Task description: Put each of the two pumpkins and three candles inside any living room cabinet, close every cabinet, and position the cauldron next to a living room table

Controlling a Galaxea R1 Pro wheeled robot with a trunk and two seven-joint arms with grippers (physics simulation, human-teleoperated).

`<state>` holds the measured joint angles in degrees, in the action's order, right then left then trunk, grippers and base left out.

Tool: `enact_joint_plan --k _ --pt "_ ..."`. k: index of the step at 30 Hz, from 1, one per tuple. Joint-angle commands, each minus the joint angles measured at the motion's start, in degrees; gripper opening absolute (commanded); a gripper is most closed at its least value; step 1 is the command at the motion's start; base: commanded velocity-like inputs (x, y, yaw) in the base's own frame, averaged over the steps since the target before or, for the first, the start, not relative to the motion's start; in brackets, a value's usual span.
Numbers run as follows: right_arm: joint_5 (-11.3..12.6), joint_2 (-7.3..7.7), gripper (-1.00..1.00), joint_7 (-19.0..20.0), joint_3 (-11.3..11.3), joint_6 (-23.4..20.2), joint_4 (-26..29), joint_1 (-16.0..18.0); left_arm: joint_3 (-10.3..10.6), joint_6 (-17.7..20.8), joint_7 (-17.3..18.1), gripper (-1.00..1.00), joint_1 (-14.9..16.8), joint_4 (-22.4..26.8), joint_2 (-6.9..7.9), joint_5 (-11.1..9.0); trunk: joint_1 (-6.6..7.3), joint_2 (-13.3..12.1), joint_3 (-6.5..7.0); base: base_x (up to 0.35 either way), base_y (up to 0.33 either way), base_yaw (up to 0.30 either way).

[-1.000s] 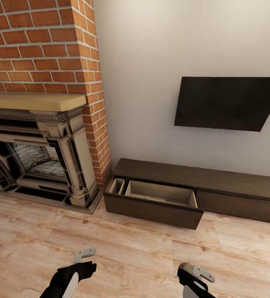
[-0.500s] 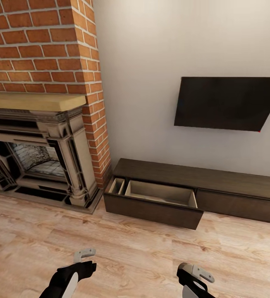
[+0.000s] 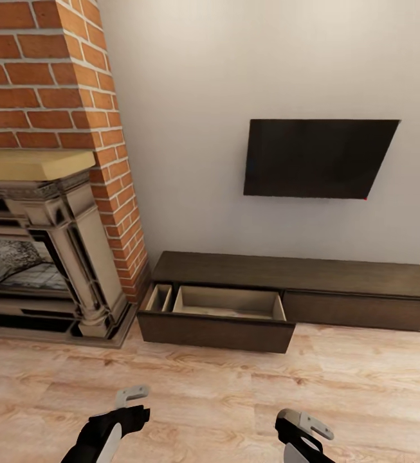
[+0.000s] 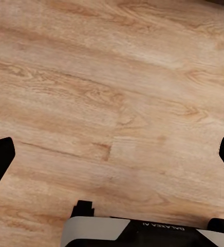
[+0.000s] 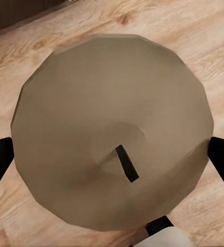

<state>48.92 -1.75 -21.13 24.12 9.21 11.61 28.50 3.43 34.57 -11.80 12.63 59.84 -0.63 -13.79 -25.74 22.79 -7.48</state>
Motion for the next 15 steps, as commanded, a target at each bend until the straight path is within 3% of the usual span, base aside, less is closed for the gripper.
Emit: enact_joint_plan --k 1,7,11,15 --pt "0.52 0.00 -1.00 -0.23 0.49 0.28 -0.01 0.07 0.08 0.18 -0.51 1.00 0.02 0.10 0.02 -0.62 -0.04 0.13 -0.12 0.019 0.000 -0.283" --pt "0.27 -0.01 -1.00 -0.23 0.68 0.35 0.16 0.07 0.08 0.16 -0.51 1.00 0.02 0.11 0.02 -0.62 -0.04 0.13 -0.12 0.050 0.000 -0.280" --pt "0.18 -0.41 -1.00 -0.40 0.95 -0.19 0.73 0.09 0.04 1.27 -0.43 1.00 0.02 1.73 0.02 -0.66 -0.04 0.13 -0.12 0.111 0.000 -0.100" --pt "0.13 -2.44 -1.00 -0.76 4.28 -4.61 0.87 0.25 0.00 10.52 -0.40 1.00 0.06 10.89 0.02 -0.96 -0.04 0.13 -0.12 0.017 0.000 -0.014"
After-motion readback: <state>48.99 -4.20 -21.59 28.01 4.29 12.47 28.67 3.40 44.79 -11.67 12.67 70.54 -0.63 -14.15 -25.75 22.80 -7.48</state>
